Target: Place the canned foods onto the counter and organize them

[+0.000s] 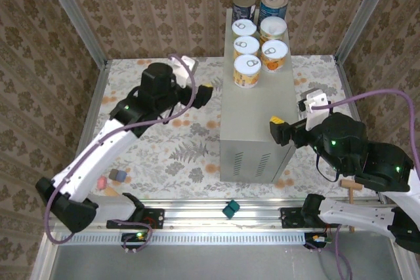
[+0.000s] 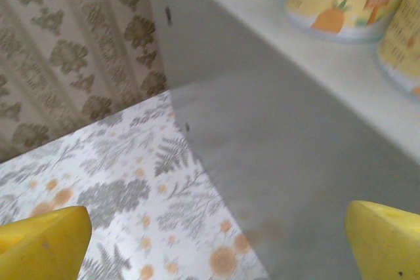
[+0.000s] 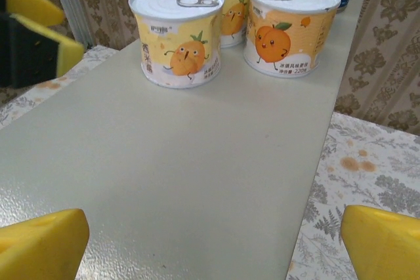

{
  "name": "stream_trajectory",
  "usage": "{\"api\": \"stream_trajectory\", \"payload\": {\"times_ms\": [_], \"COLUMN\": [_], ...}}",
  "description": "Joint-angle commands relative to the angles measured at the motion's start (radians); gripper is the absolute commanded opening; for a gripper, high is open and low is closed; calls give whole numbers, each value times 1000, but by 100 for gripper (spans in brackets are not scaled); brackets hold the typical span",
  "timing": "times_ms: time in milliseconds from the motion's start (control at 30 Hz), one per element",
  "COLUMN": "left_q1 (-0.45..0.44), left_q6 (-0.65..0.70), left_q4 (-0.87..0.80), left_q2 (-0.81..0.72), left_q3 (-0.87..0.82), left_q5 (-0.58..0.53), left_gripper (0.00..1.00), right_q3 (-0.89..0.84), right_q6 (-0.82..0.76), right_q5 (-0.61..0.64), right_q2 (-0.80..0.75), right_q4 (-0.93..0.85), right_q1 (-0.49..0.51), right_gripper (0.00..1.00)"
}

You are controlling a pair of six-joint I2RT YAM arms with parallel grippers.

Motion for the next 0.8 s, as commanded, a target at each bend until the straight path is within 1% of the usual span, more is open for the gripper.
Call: {"api": "stream_trajectory", "payload": {"times_ms": [0,33,167,300,400,600,667,767], "left_q1": [19,26,30,40,43,55,59,68], "left_q6": [-16,-20,14,-13,-9,-20,-13,-17], "left_q4": [-76,-88,-65,-106,-144,-221,-200,-150], "left_q2": [-78,-101,-208,-281,-325,-388,-414,-447], "left_q3": [-69,-92,-217,-269,-314,-405,-466,-551], "left_q5": [-63,-64,-51,-75,-97,-260,-330,-410], "left_gripper": [100,100,100,100,100,100,100,100], "right_q3": [66,85,146,187,216,228,210,182], "right_q6": [-24,-23,-28,-44,-57,-50,-43,-34], "right_q5": [20,2,-150,-238,-297,-438,-494,-556], "right_q2": [44,59,121,168,198,232,231,230], "right_q4": [-41,-48,-65,-62,-61,-72,-59,-45], "right_q1": [-41,-74,-240,-366,-457,-689,-768,-852], "right_gripper": [100,100,100,100,100,100,100,100]}}
